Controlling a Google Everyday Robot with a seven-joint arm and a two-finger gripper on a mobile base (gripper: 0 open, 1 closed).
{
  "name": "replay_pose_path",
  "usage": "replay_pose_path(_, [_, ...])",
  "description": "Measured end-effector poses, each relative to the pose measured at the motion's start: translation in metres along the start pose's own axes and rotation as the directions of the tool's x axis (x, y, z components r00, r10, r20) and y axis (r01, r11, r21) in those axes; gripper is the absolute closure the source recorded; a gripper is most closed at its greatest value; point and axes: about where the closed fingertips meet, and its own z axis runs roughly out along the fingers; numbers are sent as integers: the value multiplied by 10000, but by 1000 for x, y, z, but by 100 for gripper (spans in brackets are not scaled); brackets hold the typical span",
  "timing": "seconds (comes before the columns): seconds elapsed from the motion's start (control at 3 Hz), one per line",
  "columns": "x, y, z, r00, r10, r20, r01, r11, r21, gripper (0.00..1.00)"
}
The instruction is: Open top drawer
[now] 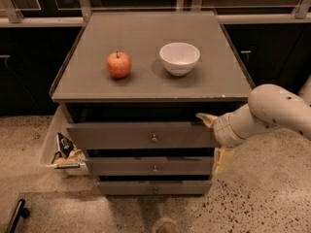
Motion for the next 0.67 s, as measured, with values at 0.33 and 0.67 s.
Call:
replay_pose_path(0.33, [3, -6, 5, 10000, 64, 5, -64, 9999, 118, 0])
replay_pose_path(0.67, [6, -21, 17, 9999, 11, 152, -15, 9996, 281, 0])
